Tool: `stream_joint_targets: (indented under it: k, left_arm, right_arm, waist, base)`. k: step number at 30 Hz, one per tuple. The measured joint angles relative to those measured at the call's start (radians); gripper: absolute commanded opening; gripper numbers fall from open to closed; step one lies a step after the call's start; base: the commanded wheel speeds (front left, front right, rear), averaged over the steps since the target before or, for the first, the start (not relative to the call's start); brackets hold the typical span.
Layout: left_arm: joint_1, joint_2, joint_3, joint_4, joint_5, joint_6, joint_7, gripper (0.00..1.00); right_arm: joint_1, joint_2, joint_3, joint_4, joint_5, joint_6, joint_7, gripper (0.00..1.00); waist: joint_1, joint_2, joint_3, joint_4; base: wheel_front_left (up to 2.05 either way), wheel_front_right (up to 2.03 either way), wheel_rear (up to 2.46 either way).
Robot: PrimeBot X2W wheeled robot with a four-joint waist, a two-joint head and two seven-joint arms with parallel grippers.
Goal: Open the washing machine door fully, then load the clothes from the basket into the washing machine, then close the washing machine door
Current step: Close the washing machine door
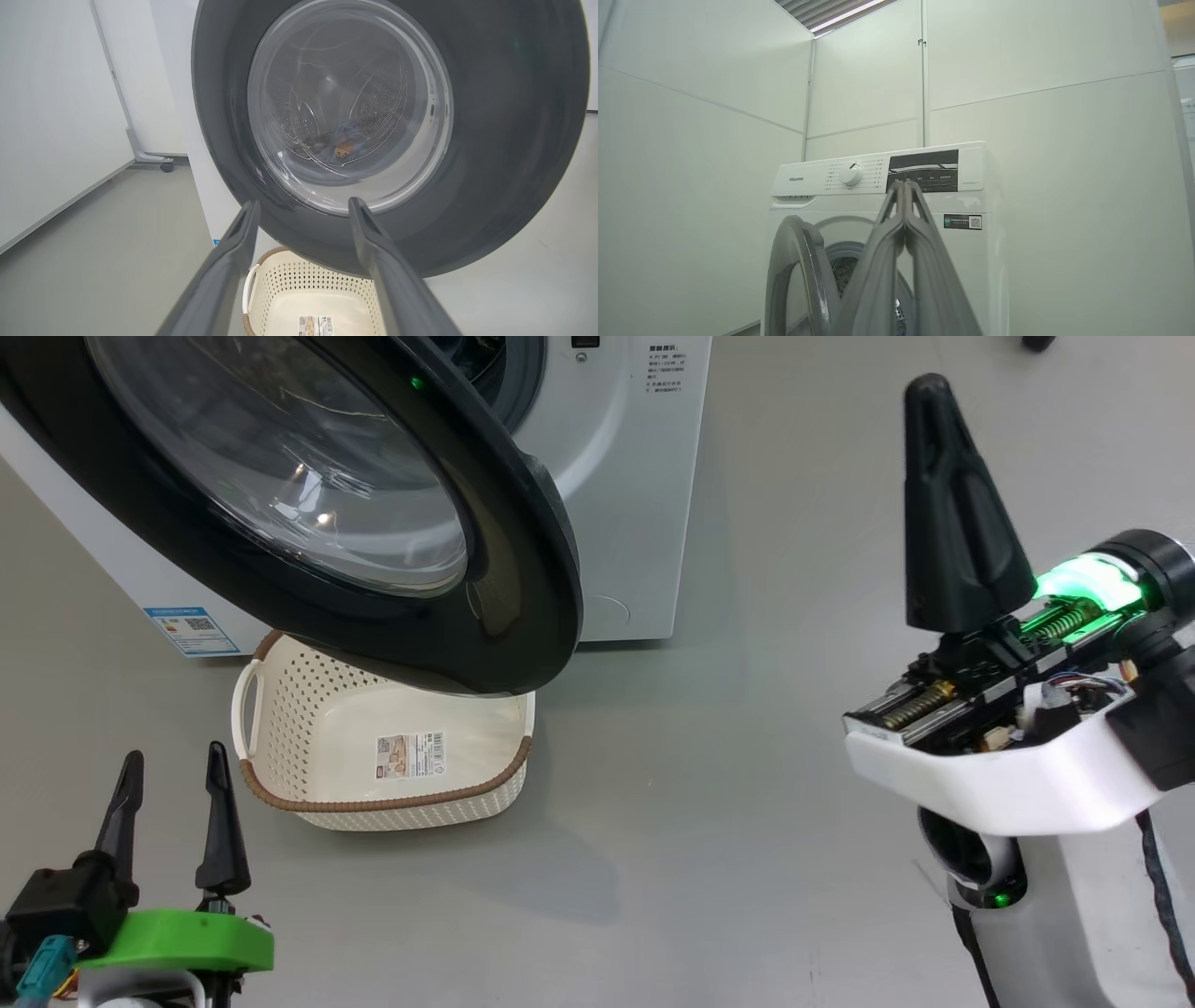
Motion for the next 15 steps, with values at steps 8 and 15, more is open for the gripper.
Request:
stream_joint_targets:
  k: [8, 15]
  left_arm:
    - [-0.021, -0.015, -0.034, 0.004, 0.007, -0.003, 0.000, 1.00]
    - [-0.043, -0.024, -0.073, 0.014, 0.007, -0.009, 0.000, 1.00]
  right_arm:
    - [-0.029, -0.040, 0.235, -0.009, 0.022, 0.000, 0.000, 0.00]
    - [-0.031, -0.067, 0.424, 0.079, 0.066, 0.000, 0.043, 0.00]
  waist:
    - [0.0000, 0.0000, 0.008, 0.033]
    - [0.0000, 0.0000, 0.018, 0.072]
  base:
    - [0.00, 0.00, 0.00]
    - [0.00, 0.00, 0.00]
